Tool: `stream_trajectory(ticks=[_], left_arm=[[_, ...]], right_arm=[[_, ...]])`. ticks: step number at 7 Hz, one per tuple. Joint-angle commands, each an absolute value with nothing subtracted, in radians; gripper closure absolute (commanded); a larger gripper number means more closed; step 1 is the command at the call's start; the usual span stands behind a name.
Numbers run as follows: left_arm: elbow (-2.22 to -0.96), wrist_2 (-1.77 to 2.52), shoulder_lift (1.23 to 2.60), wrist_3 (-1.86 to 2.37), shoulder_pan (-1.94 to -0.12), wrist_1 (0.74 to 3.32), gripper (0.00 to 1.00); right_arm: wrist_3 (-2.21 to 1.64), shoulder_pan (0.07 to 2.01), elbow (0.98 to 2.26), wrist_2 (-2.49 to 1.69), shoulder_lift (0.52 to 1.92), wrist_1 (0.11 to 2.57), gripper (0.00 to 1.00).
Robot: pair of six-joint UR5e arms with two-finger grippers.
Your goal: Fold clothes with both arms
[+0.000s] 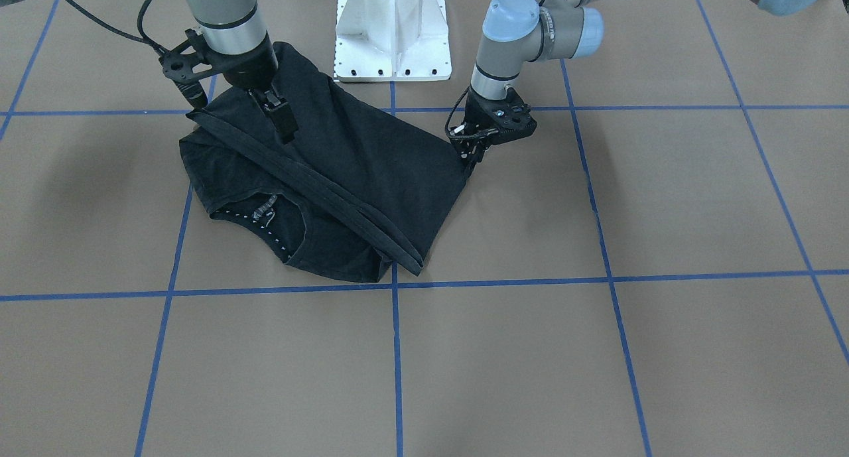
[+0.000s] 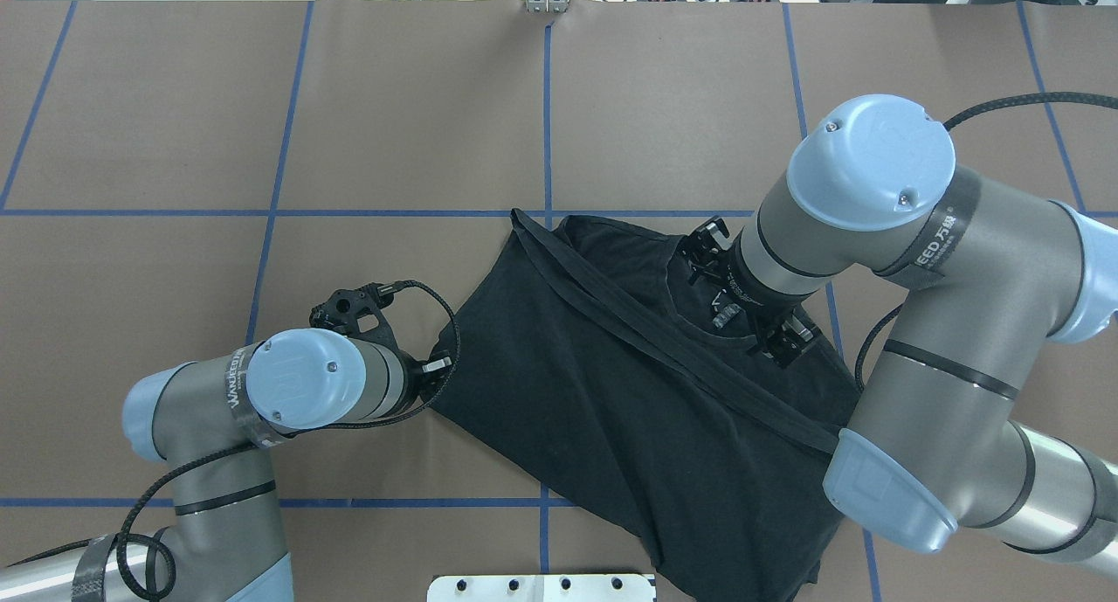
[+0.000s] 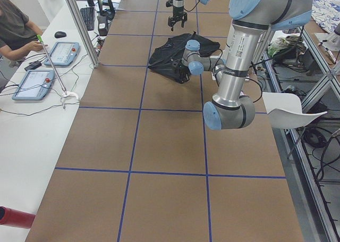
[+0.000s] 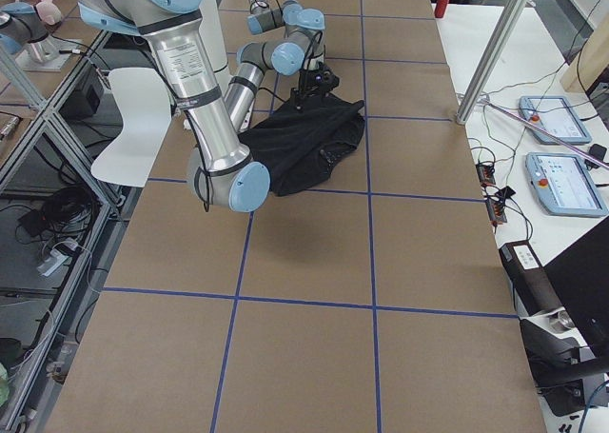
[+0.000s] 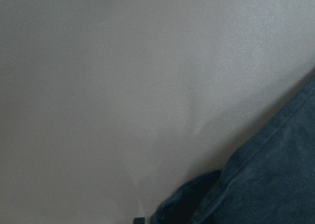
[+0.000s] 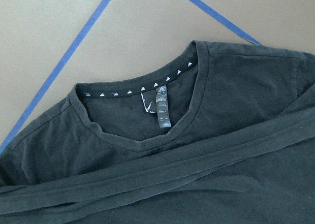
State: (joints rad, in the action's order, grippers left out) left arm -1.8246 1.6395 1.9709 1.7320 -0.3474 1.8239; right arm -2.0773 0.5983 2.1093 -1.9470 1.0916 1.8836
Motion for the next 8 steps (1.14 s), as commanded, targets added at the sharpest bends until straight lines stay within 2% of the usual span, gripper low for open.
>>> stream_trajectory(ticks=[1, 3, 4, 6, 8], left_arm=[[-1.841, 1.644, 1.971, 1.689, -0.403, 1.824, 1.0], [-1.819, 1.646, 1.976, 1.459, -0.542, 1.83, 1.0], [-1.766, 1.652, 1.991, 1.41, -0.611, 1.87, 1.0], [-1.415, 1.654, 2.176, 1.396, -0.708, 2.113, 1.0], [-1.085, 1.693, 2.397, 1.312, -0.799, 2.236, 1.0]], right_arm=[[-2.071, 0.598, 2.103, -1.941, 1.092, 1.884, 0.0], [-2.069, 0.598, 2.103, -1.94, 1.092, 1.884, 0.0], [-2.069, 0.598, 2.105, -1.94, 1.089, 1.885, 0.0], [-2.068, 0.609, 2.105, -1.94, 1.089, 1.884, 0.0], [-2.039, 0.615, 2.105, -1.939, 1.089, 1.884, 0.0]])
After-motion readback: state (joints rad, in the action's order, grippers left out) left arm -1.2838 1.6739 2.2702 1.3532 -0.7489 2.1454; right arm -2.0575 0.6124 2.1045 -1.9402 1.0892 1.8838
